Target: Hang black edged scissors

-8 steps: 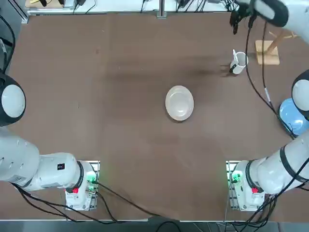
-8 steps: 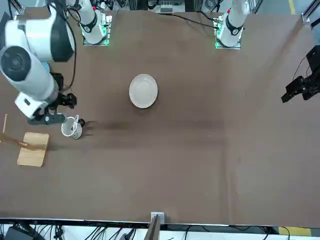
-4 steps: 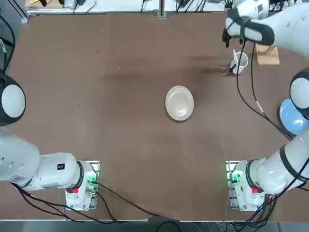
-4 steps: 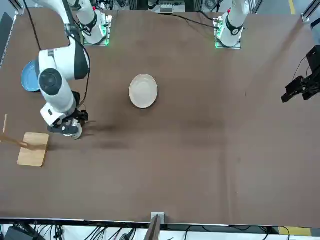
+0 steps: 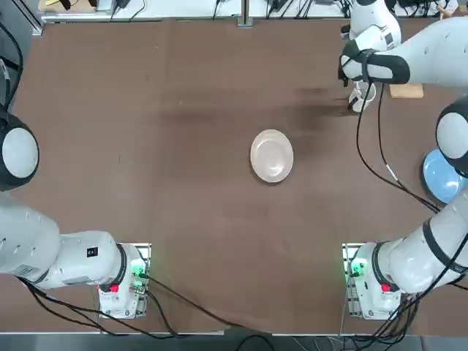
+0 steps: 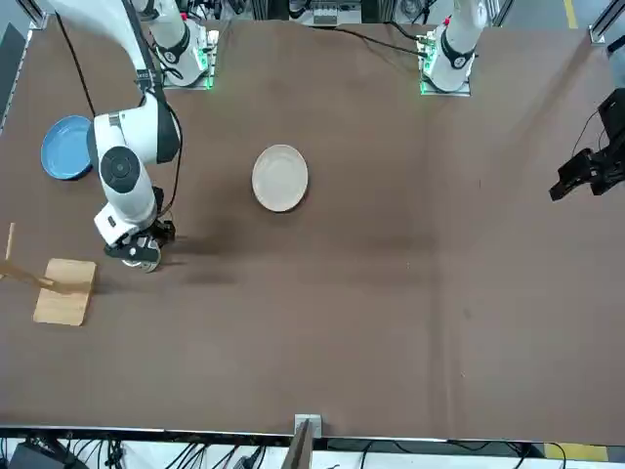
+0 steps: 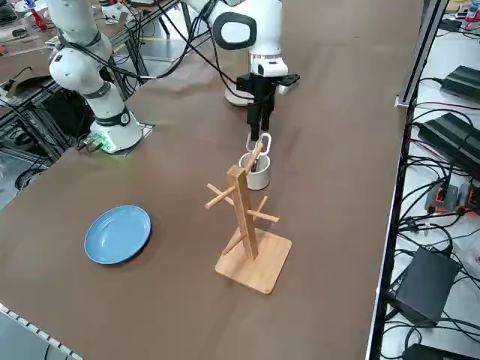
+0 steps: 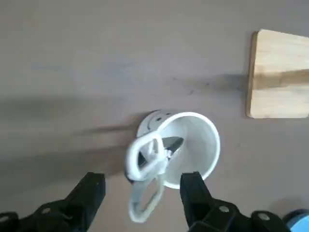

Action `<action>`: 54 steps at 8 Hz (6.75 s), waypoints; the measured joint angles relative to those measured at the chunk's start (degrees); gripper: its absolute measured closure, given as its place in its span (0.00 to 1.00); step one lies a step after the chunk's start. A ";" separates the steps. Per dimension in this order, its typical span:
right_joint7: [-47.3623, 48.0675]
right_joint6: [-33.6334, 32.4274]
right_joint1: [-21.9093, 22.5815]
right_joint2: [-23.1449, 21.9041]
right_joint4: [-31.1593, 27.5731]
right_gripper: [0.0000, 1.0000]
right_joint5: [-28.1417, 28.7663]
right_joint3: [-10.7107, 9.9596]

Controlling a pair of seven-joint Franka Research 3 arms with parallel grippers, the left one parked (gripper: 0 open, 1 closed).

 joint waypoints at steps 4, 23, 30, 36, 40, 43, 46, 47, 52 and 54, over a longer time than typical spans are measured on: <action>2.32 1.06 -0.39 0.88 -0.86 0.11 -1.58 0.21; -11.92 -30.48 -7.95 -1.50 29.41 0.84 17.33 0.18; -28.49 -32.28 -28.17 4.98 40.57 0.84 37.19 0.02; -29.86 -32.29 -34.88 10.05 46.17 0.84 43.56 0.38; -29.82 -32.52 -34.96 10.56 46.17 0.84 43.56 0.72; -29.74 -32.77 -35.88 10.73 46.09 0.84 43.56 0.69; -29.74 -32.78 -36.69 11.26 46.07 0.84 43.56 0.68; -29.74 -32.75 -36.86 11.53 46.07 0.84 43.56 0.68; -29.87 -32.53 -38.78 13.39 46.07 0.84 43.54 0.60; -30.55 -32.51 -40.20 14.27 46.07 0.82 43.55 0.57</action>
